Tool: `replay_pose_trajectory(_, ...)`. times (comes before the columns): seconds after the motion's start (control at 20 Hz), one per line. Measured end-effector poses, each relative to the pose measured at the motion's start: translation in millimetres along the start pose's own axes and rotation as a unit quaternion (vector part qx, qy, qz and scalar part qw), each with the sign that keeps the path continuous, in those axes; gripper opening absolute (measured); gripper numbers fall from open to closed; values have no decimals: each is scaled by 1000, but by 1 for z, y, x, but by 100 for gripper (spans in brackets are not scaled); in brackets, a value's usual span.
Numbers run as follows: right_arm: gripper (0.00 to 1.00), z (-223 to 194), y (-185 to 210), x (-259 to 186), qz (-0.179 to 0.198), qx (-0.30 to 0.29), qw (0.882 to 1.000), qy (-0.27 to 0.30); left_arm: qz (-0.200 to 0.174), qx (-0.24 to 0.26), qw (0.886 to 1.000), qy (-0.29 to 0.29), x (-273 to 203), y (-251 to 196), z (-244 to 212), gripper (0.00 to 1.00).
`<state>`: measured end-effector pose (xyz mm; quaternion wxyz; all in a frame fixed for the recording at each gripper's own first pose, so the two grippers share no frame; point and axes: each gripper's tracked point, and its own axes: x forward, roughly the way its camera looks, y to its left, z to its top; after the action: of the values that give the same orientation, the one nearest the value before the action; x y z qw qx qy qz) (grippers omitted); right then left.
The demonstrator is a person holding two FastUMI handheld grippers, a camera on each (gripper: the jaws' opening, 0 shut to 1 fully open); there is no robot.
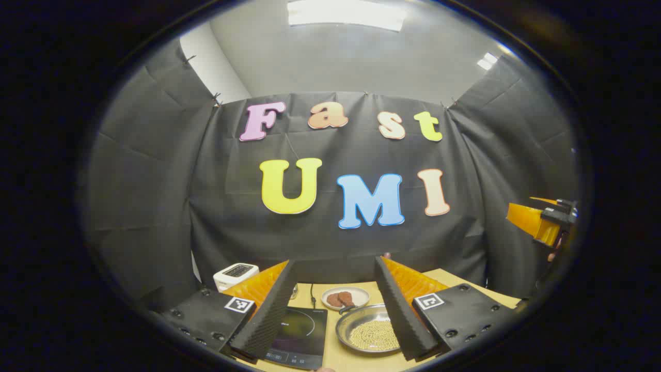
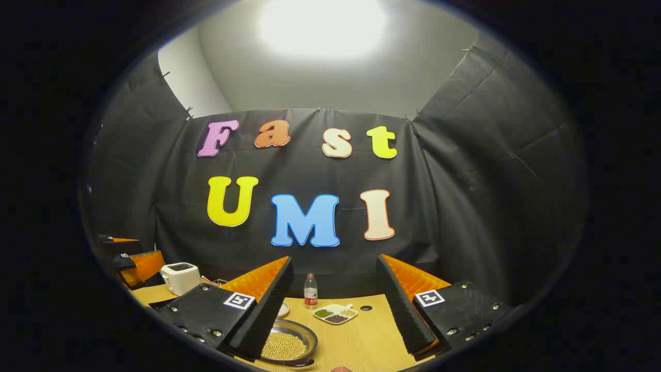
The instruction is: First push the handle of the pot to place it horizontally, then grasp the pot with both hands and set it on the induction cooktop.
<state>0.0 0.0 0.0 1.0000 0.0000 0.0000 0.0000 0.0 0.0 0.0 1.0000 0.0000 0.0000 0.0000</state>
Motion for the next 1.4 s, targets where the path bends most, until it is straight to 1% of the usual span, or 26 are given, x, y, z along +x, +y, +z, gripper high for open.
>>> replay_pose_trajectory(0.05, 97, 0, 2, -1, 3, 3, 1000, 2, -4, -2, 1000, -2, -2, -1, 2, 100)
replay_pose_trajectory(0.1, 97, -1, 4, -2, 7, 7, 1000, 4, -6, -3, 1000, -3, -2, -2, 2, 92)
replay_pose_trajectory(0.25, 97, 0, 4, -3, 6, 8, 1000, 5, -4, 2, 1000, -4, -3, 2, 3, 92)
replay_pose_trajectory(0.7, 97, 0, 12, -2, 7, 0, 1000, 6, 1, -4, 1000, -4, -3, 13, 1, 92)
replay_pose_trajectory(1.3, 97, -11, 30, -3, 6, 1, 1000, 29, 1, -2, 1000, -8, -3, 35, 1, 92)
replay_pose_trajectory(1.35, 87, -13, 32, -4, 5, 1, 999, 35, 1, -2, 1000, -9, -4, 38, 3, 92)
replay_pose_trajectory(1.4, 84, -15, 33, -4, 6, 2, 999, 39, 2, -2, 1000, -9, -4, 41, 2, 92)
